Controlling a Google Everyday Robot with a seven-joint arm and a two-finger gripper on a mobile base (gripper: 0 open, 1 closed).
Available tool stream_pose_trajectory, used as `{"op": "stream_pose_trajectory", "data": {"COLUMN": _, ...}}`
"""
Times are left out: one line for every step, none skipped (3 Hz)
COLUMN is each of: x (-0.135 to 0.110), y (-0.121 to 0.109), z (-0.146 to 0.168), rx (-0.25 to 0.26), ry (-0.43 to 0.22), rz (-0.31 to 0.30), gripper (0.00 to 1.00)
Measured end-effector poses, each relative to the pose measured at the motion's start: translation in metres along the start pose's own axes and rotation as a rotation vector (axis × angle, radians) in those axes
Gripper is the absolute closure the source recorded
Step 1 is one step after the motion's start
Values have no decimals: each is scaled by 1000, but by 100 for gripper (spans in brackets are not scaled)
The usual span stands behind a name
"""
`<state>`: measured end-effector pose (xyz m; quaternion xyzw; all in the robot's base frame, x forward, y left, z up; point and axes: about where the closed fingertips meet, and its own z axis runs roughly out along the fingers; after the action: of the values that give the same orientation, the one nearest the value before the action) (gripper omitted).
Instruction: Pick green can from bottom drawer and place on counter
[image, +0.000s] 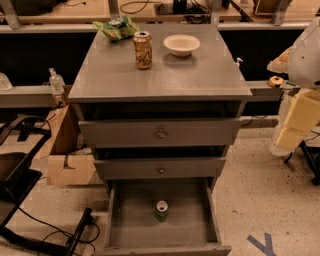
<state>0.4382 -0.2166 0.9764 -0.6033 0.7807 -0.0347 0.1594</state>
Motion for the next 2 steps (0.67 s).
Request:
{"op": "stream_pose_trajectory", "data": {"x": 0, "y": 0, "z": 0, "rx": 0, "ry": 0, "rz": 0, "gripper": 0}}
{"op": "stream_pose_trajectory", "data": {"x": -1, "y": -2, "z": 10, "rx": 4, "ry": -69, "rz": 15, "gripper": 0}}
